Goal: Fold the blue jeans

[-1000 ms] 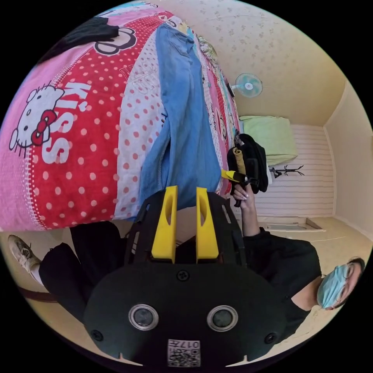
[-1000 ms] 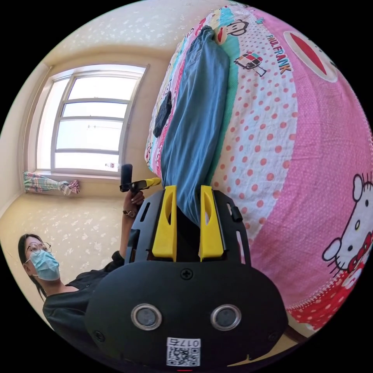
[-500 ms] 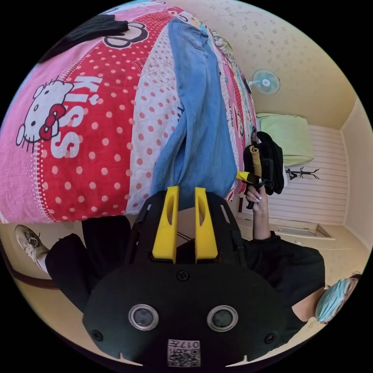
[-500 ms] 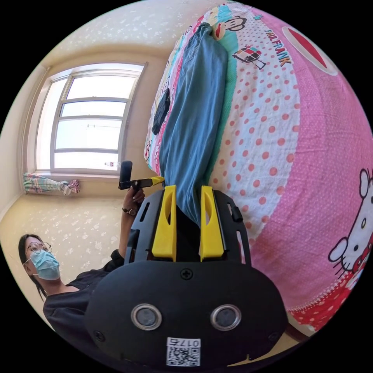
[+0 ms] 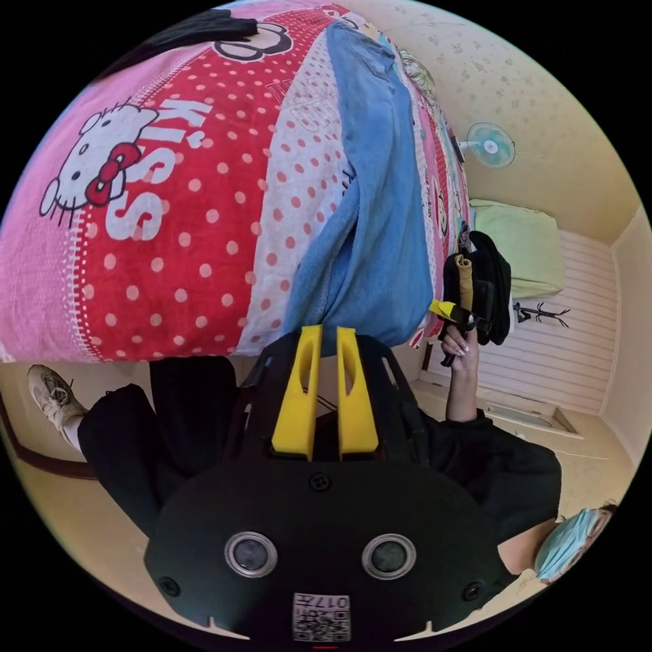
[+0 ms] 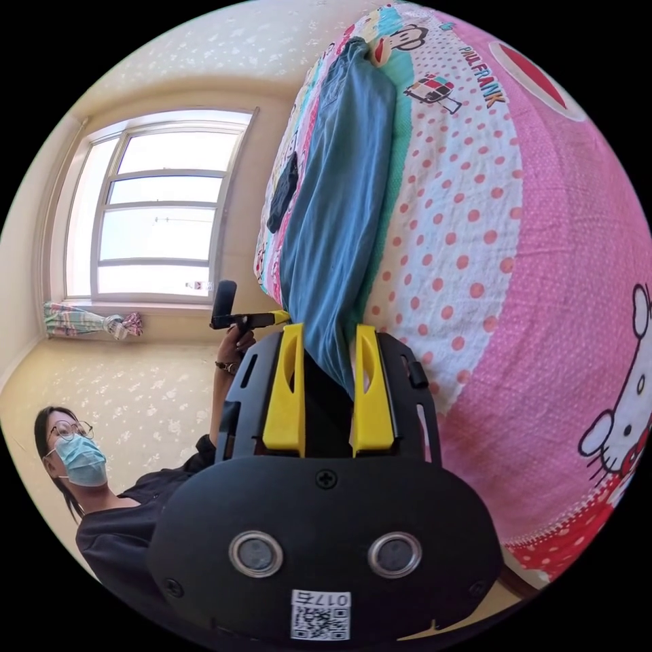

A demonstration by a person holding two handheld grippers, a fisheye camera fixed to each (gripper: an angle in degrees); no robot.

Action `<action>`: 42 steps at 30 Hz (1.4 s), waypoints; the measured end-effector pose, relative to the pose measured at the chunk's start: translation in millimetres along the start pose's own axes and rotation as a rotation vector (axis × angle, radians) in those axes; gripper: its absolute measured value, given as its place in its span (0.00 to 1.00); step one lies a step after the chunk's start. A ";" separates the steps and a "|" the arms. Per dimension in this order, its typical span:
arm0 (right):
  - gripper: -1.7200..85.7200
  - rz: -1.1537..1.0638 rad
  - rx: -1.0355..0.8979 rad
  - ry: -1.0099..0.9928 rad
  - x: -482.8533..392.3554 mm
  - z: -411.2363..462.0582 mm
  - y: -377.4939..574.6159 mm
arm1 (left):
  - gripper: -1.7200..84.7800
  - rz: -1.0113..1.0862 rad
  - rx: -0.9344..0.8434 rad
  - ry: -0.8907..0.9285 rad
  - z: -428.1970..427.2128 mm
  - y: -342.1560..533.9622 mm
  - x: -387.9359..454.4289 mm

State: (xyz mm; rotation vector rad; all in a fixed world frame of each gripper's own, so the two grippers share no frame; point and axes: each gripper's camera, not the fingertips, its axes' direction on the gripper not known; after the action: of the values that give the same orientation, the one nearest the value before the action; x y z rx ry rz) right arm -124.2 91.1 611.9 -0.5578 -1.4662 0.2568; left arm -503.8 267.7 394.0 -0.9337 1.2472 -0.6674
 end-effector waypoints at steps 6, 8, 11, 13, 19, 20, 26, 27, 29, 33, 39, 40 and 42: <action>0.15 -0.013 -0.011 0.029 -8.2 0.9 4.3 | 0.07 0.000 -0.008 0.003 -3.6 -4.1 3.3; 0.15 -0.017 -0.019 0.045 -11.2 2.0 5.4 | 0.08 0.017 -0.037 0.024 1.2 -9.1 8.3; 0.13 -0.018 -0.035 0.038 -15.0 2.9 7.3 | 0.08 0.027 -0.091 0.000 8.0 -14.7 17.2; 0.09 -0.028 -0.042 0.032 -18.6 1.7 9.4 | 0.07 0.028 -0.089 -0.008 3.8 -14.0 21.3; 0.04 -0.074 -0.078 0.047 -43.5 -12.6 14.8 | 0.02 0.102 -0.048 0.185 -24.5 -0.4 30.2; 0.04 -0.090 -0.092 0.054 -51.7 -17.3 15.1 | 0.01 0.134 -0.016 0.227 -34.9 3.4 34.7; 0.03 -0.172 -0.097 0.026 -88.0 -46.1 14.5 | 0.01 0.270 0.129 0.426 -73.8 8.7 54.6; 0.03 -0.185 -0.086 -0.024 -93.7 -53.2 13.5 | 0.01 0.290 0.147 0.460 -77.7 8.4 57.0; 0.03 -0.208 -0.062 -0.119 -103.1 -66.4 8.4 | 0.01 0.346 0.231 0.621 -97.0 6.0 61.9; 0.04 -0.371 0.009 -0.353 -150.9 -102.0 -44.3 | 0.01 0.389 0.440 0.795 -159.9 -8.0 75.5; 0.10 -0.610 0.218 -0.134 -293.1 -141.0 -114.3 | 0.01 0.484 0.922 0.777 -299.2 -16.2 134.0; 0.11 -0.643 0.228 -0.112 -304.3 -141.8 -112.9 | 0.01 0.482 0.939 0.665 -309.4 -9.3 153.6; 0.12 -0.679 0.280 0.004 -321.5 -136.6 -102.0 | 0.01 0.369 0.891 0.436 -300.7 -5.3 174.6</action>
State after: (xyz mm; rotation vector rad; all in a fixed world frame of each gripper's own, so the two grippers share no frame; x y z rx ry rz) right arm -41.8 -180.5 384.1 0.1771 -1.4999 -0.0779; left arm -758.4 50.9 298.5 0.1864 1.2575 -1.0283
